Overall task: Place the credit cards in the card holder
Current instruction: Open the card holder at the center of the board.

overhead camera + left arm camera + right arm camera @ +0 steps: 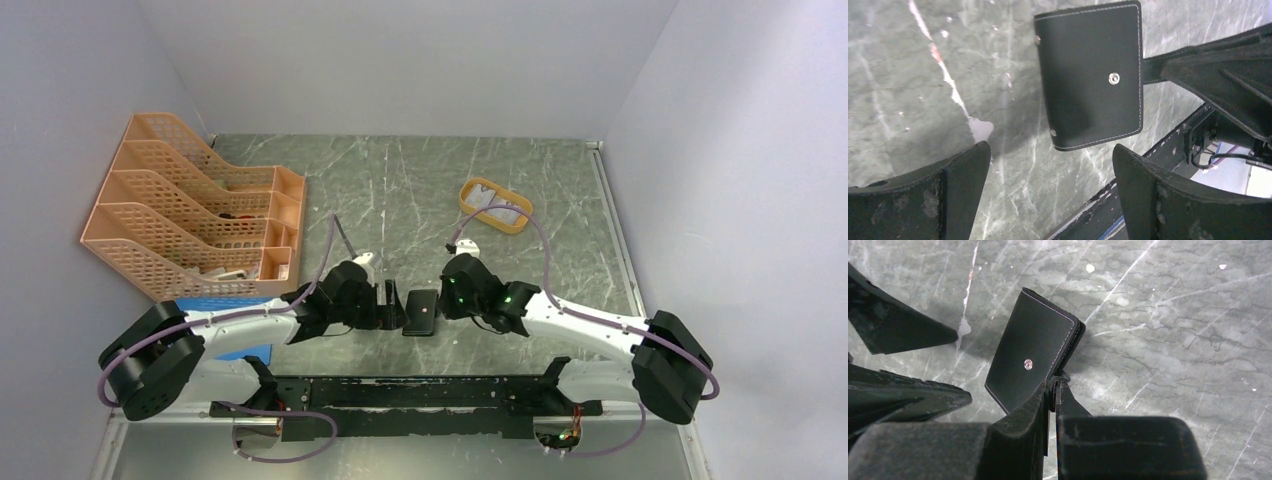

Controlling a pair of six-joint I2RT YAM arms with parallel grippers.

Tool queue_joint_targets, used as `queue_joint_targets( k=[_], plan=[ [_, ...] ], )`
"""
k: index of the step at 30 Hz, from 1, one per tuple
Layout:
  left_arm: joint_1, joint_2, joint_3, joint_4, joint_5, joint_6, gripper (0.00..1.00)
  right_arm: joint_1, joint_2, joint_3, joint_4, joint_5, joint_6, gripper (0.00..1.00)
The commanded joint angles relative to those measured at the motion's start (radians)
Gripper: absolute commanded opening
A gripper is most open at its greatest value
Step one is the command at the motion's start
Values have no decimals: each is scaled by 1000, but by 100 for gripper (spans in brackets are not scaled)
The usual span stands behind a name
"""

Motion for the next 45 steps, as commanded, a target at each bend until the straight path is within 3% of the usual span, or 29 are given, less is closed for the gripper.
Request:
queue_joint_targets(
  k=[1,11,36,40,45],
  plan=[
    [-45,25,46,52,-12,26,95,-5,-50,-6,69,-43,-53,0],
    [-58,66,32,111,17,-19,93,-5,-69,11,100,-98,-103,0],
    [-66,29,93,81,14,6,97,-5,-88,3,150,-164,-72,0],
    [-66,44,100,66,1,16,94,-5,-88,-4,168,-197,-62,0],
    [-66,64,112,39,-26,29,83,-5,-92,-3,167,-198,-62,0]
  ],
)
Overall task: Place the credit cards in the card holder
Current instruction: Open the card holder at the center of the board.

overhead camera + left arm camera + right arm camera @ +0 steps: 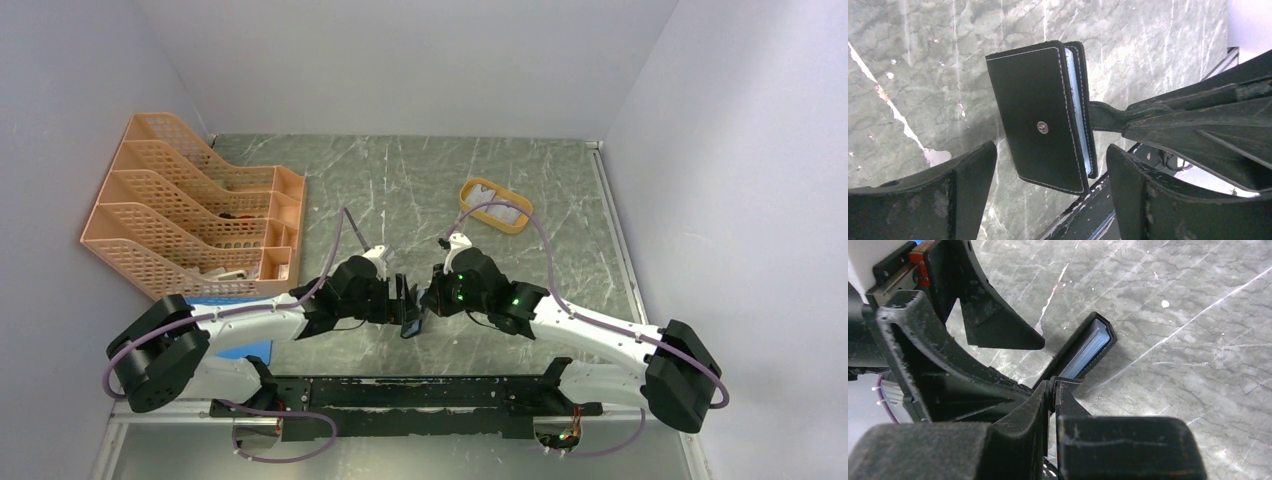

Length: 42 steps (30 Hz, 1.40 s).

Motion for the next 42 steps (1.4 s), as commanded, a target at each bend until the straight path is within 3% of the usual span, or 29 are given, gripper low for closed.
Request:
queue_joint_targets(
  k=[1,11,20,31,37,42],
  plan=[
    [-7,16,37,-24,-33,31,80,-4,-24,5,24,-14,7,0],
    [-7,10,43,-65,-71,49,46,-4,-43,-9,9,3,8,0],
    [-7,29,23,-102,-102,51,5,-4,-44,-39,-10,39,34,0],
    [-7,-34,-24,-172,-162,16,5,-5,-61,-138,-57,137,211,0],
    [-7,-44,-64,-169,-184,-21,5,-5,-88,-185,-24,115,277,37],
    [-7,-47,-88,-168,-191,-47,5,-10,-107,-220,-23,111,331,51]
  ],
)
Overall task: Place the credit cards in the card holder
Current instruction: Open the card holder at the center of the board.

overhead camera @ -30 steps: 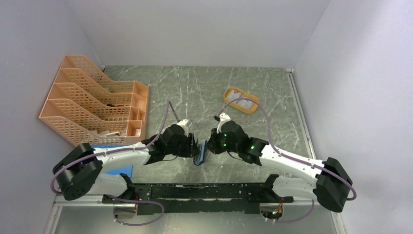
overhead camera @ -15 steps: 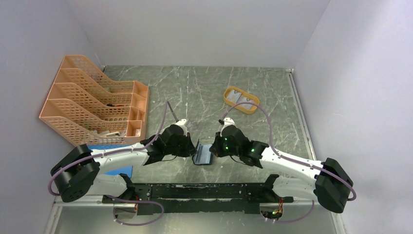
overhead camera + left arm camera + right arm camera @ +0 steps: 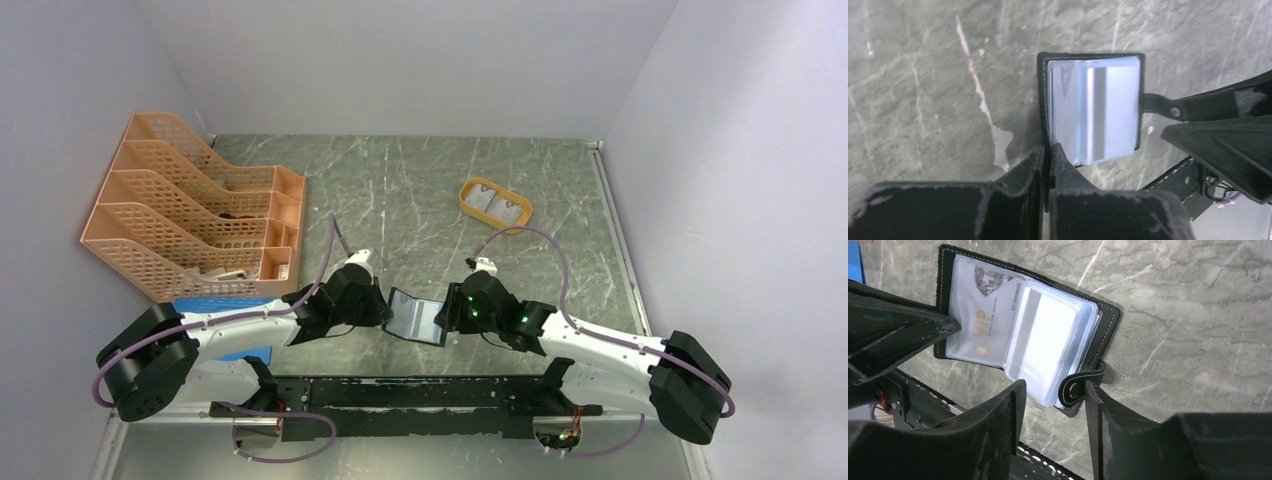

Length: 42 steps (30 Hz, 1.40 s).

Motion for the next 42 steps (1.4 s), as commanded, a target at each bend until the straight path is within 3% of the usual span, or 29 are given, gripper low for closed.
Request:
queue_joint_targets(
  k=[1,11,21,26,31,33,34,36,38,42],
  plan=[
    [-7,11,-49,-76,-20,-27,5,-11,-30,-44,25,-2,85,53],
    [-7,-4,-91,-60,-13,-55,5,-16,2,-112,72,-4,163,58],
    [-9,8,-117,-58,3,-58,5,-59,135,-43,56,79,144,47],
    [-8,6,-117,-58,-4,-55,5,-71,152,-37,70,68,116,30],
    [-7,14,-84,-83,-7,-40,7,-77,114,-22,63,70,65,0],
    [-7,-8,-48,-126,-13,-29,26,-77,87,6,43,56,22,0],
    [-7,-28,-33,-146,-17,-21,43,-77,73,22,28,53,-7,0],
    [-7,-75,-4,-188,-34,-13,64,-76,56,47,7,32,-48,0],
    [-7,-122,22,-225,-52,4,74,-77,47,63,-1,4,-83,0],
    [-8,-178,57,-257,-60,38,78,-76,38,74,22,-55,-124,0]
  ],
)
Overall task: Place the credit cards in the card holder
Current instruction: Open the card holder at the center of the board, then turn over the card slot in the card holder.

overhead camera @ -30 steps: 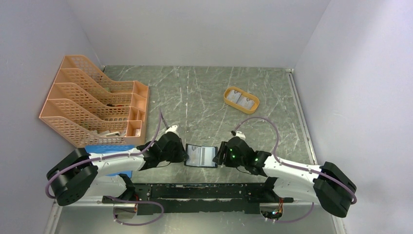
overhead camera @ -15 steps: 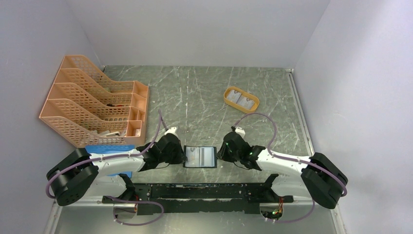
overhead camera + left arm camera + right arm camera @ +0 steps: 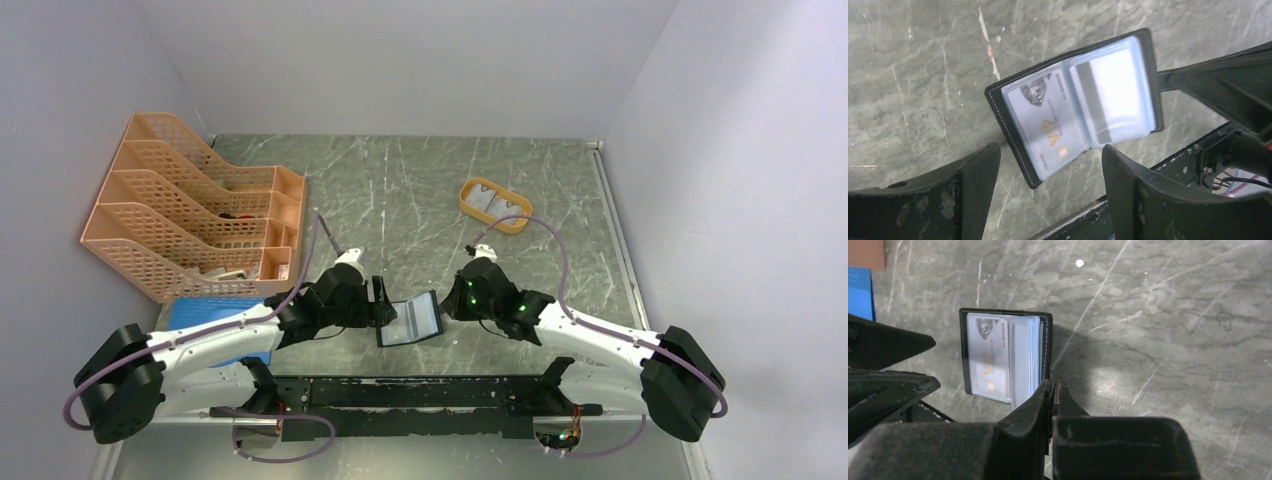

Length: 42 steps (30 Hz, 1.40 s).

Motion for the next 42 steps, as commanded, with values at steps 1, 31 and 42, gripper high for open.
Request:
queue_joint_targets(
  k=[1,31,42],
  plan=[
    [-5,-53,56,-63,-14,55,79,-4,-13,24,10,-74,-82,0],
    [-89,244,186,101,56,60,82,-4,-73,15,77,-191,-76,0],
    [-97,284,189,89,37,71,68,-3,-83,12,73,-189,-69,0]
  ],
)
